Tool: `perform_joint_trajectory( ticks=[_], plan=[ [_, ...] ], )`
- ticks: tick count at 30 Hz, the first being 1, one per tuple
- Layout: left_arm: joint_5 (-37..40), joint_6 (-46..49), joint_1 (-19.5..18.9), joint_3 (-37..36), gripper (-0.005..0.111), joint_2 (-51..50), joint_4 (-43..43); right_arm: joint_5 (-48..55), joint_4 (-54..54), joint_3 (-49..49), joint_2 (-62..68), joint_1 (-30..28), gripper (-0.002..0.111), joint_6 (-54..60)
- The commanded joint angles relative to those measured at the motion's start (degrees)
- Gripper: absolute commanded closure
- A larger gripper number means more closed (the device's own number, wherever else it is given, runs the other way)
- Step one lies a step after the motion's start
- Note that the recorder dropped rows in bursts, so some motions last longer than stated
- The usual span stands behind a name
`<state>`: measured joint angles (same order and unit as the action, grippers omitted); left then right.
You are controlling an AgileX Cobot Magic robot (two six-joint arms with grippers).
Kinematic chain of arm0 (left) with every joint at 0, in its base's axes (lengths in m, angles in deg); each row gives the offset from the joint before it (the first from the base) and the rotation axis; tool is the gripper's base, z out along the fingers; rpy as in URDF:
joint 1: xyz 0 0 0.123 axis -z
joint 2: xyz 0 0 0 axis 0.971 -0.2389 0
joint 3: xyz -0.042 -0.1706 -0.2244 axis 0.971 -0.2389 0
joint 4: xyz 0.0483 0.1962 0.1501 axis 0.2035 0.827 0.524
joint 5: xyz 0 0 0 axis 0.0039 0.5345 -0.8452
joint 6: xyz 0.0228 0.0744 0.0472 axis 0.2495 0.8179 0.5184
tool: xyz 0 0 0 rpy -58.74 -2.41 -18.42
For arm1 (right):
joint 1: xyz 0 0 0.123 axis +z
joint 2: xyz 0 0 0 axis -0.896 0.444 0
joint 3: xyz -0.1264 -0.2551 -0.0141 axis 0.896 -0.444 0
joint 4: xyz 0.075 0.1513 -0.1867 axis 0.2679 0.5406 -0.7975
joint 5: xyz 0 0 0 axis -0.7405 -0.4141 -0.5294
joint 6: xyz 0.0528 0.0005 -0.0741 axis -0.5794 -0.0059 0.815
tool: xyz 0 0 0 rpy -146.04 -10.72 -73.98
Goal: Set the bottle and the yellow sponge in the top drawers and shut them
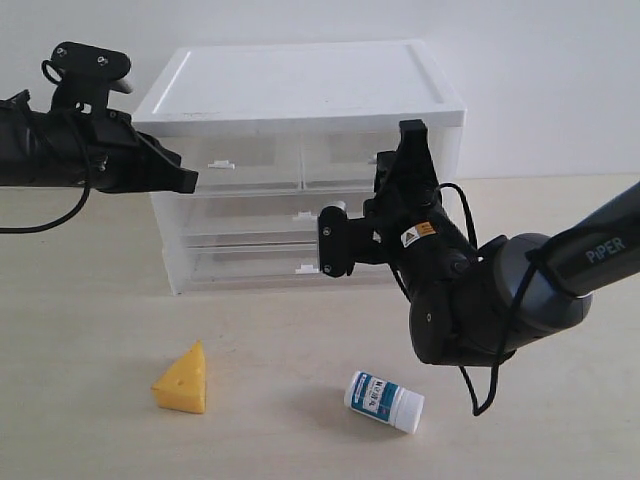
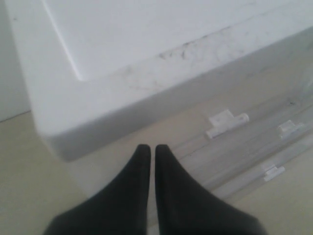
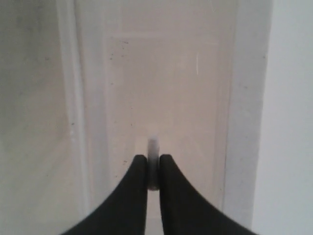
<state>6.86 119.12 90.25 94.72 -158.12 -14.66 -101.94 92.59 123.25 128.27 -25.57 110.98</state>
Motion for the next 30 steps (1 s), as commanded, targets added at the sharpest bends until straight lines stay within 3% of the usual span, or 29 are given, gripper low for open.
perform_joint_trajectory(
  ticks=[1, 7, 20, 30],
  plan=[
    [0.8, 0.5, -0.2, 0.4, 0.103, 0.0, -0.5, -1.0, 0.1, 0.3, 0.0, -0.4, 0.108, 0.2],
    [0.8, 0.5, -0.2, 0.4, 0.103, 0.0, -0.5, -3.6, 1.7, 0.2, 0.0, -0.3, 0.108, 0.2],
    [0.8, 0.5, -0.2, 0.4, 0.103, 0.0, -0.5, -4.1, 8.7, -0.3, 0.0, 6.0, 0.108, 5.8],
    [0.8, 0.9, -0.2, 0.4, 0.103, 0.0, -0.5, -4.1, 7.5, -9.2, -5.2, 6.5, 0.108, 5.4]
  ],
)
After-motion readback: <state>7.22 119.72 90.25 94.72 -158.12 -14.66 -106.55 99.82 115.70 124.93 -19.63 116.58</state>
